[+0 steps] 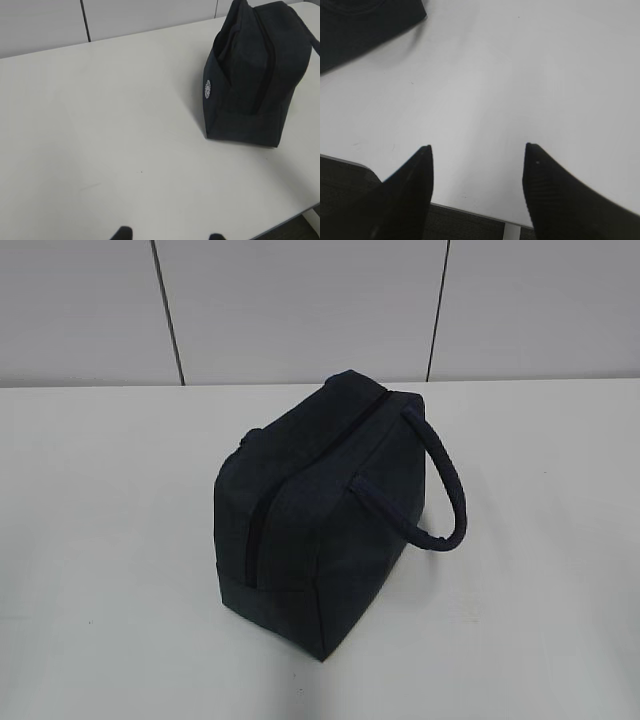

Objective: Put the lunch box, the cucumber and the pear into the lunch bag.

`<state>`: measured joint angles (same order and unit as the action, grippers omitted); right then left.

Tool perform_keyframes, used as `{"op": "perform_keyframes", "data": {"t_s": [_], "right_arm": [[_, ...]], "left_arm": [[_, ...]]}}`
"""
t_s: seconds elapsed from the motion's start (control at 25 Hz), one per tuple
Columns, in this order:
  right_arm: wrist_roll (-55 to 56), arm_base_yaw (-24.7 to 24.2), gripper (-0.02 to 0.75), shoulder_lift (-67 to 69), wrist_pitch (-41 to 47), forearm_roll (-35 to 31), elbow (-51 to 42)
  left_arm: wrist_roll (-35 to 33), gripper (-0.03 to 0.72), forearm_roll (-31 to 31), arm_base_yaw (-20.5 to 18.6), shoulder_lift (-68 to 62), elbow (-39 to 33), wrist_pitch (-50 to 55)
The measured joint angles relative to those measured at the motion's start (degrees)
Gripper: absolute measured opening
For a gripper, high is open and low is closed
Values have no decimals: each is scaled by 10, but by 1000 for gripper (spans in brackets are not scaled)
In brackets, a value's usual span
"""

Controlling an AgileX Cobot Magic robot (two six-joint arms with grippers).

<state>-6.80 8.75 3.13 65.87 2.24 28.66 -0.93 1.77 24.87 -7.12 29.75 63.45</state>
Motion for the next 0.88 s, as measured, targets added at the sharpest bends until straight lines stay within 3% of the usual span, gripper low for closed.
{"op": "perform_keyframes", "data": {"t_s": [0.28, 0.6, 0.88], "right_arm": [[0, 0, 448, -18, 0, 0, 0], [0, -31, 439, -42, -1, 0, 0], [0, -33, 439, -42, -1, 2, 0]], "left_arm": [[0, 288, 0, -7, 30, 0, -1], [0, 273, -3, -160, 82, 0, 1], [0, 262, -3, -180, 82, 0, 0]]}}
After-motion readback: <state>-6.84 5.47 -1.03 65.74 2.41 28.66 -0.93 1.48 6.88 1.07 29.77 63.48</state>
